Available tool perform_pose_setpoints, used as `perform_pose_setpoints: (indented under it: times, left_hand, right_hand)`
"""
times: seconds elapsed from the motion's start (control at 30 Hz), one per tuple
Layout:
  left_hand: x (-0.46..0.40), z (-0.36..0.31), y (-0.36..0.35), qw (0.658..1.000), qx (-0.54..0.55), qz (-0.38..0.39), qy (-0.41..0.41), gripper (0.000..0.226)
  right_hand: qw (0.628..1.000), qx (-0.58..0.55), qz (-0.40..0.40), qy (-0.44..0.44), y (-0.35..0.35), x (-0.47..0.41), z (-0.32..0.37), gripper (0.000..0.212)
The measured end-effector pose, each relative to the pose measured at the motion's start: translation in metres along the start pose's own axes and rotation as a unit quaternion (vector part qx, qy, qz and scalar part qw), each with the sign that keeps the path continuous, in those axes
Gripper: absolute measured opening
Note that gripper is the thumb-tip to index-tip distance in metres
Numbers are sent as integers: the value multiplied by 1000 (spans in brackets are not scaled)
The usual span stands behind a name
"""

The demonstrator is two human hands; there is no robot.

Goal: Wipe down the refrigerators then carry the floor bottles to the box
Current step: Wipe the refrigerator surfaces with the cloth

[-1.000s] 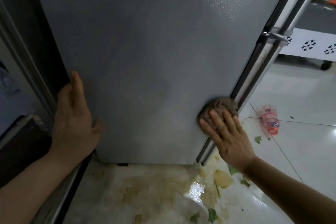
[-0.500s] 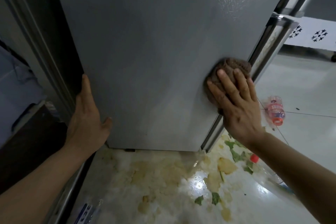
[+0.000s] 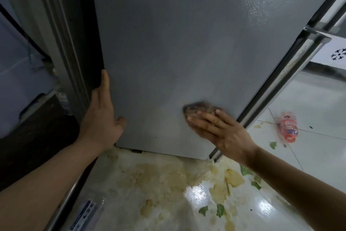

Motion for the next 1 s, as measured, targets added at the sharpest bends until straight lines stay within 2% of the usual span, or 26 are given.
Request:
perform_pose_setpoints:
  times: [0.13,0.23,0.27,0.33,0.43,0.5,0.57,0.63,0.77,0.87,0.93,1.0]
  left_hand:
    - [1,1,-1,1000,11,-1,2,117]
    - [2,5,0,1000,25,-6,10,120]
    - [2,6,0,999,35,-8,14,120]
    - [2,7,0,998,51,-10,18,120]
    - [2,6,1,998,60,-15,13,118]
    - [2,8,2,996,88,-6,21,118]
    - [3,11,4,992,126,9,22,117]
    - [4,16,6,988,150,19,31,115]
    - [9,26,0,969,223,44,91,109]
    - [13,34,-3,961,251,51,101,105]
    - [14,38,-3,958,263,55,99,105]
    - [15,40,-2,954,276,62,100,105]
  right_hand:
    - [979,-70,-137,-135,32,-49,-19,52]
    - [958,-109,-183,-193,28,-61,3,52]
    - [960,-106,-183,-182,21,-61,14,53]
    - [982,-73,-144,-93,5,-62,44,54]
    - [996,34,-2,84,-17,-59,82,62]
    - [989,69,68,116,-21,-57,87,73]
    - [995,40,19,95,-5,-66,76,62]
    - [996,-12,-74,46,19,-83,55,49]
    - [974,-92,-190,-84,47,-115,30,48]
    - [977,-81,-177,-90,34,-120,55,50]
    - [990,-41,-130,-34,15,-117,81,50]
    - [996,24,-58,58,-1,-113,109,51]
Point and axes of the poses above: each hand's wrist, its own x-axis away from the middle knuckle, its own y-axis out of the back of the hand, z = x × y, the point moved 5 cm from there along -x, towards the middle knuckle, and after that the axes turned 10 degrees about -y, right-handed, at the moved point
